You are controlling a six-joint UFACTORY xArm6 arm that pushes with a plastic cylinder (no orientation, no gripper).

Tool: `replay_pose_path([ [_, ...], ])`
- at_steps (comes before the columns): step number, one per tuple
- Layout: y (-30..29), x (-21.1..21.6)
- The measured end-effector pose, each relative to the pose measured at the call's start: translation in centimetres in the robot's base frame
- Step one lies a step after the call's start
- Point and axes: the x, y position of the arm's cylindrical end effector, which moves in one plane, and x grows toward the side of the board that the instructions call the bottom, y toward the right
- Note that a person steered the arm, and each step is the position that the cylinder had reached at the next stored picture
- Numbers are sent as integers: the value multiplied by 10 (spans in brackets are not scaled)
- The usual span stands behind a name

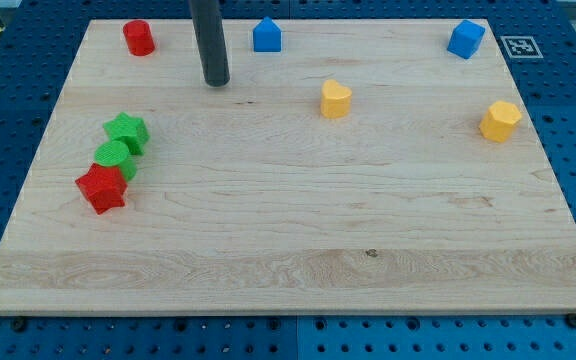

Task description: Push the red circle above the green star

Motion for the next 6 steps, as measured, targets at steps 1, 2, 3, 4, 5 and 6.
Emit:
replay_pose_path([
  [1, 0, -27],
  [2, -12, -59],
  [3, -36, -91],
  [4, -84, -113],
  [5, -99, -118],
  [6, -126, -119],
])
